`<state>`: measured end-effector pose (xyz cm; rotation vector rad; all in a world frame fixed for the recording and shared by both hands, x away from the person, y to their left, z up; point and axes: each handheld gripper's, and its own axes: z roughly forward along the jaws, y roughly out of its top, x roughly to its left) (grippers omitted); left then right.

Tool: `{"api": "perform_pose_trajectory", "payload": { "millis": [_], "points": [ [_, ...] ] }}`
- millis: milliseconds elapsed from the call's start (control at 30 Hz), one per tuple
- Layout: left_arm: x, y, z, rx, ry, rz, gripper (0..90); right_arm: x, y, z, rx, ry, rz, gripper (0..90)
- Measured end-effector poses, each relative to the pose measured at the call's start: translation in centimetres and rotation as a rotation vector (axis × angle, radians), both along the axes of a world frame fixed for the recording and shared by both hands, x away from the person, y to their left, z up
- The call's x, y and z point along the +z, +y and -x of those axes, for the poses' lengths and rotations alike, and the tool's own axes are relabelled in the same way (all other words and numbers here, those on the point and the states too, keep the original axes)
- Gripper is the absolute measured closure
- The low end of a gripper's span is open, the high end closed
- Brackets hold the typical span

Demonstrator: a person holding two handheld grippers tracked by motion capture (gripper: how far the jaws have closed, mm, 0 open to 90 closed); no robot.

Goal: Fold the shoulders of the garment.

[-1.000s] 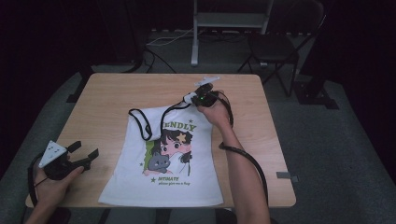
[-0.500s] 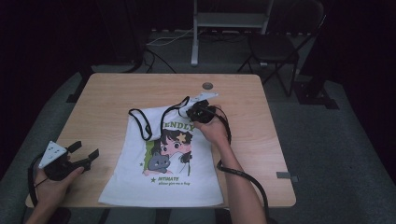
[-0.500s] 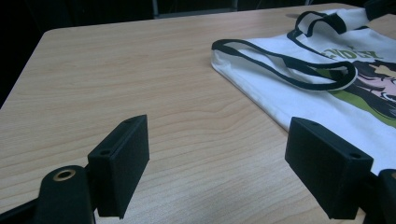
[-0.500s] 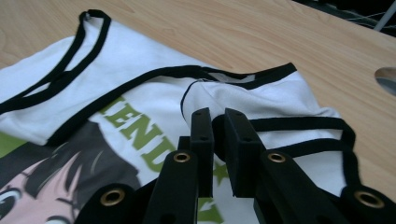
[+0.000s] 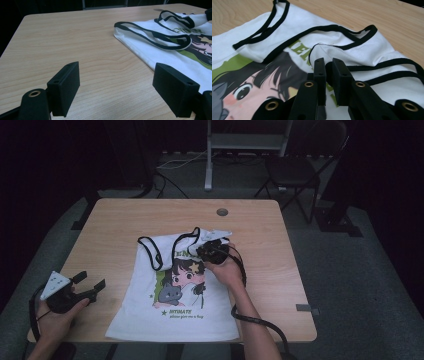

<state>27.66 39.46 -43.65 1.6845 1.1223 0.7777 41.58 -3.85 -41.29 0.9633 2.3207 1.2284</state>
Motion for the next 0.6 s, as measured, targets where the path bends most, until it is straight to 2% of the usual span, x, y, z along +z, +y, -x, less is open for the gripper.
{"api": "perform_pose_trajectory", "payload": {
  "millis": [600],
  "points": [
    [0.0,-0.1,0.0,0.002,-0.002,-0.005,21.4,-1.2,0.1,2.2,0.044,0.016,0.008,82.2]
  ]
}}
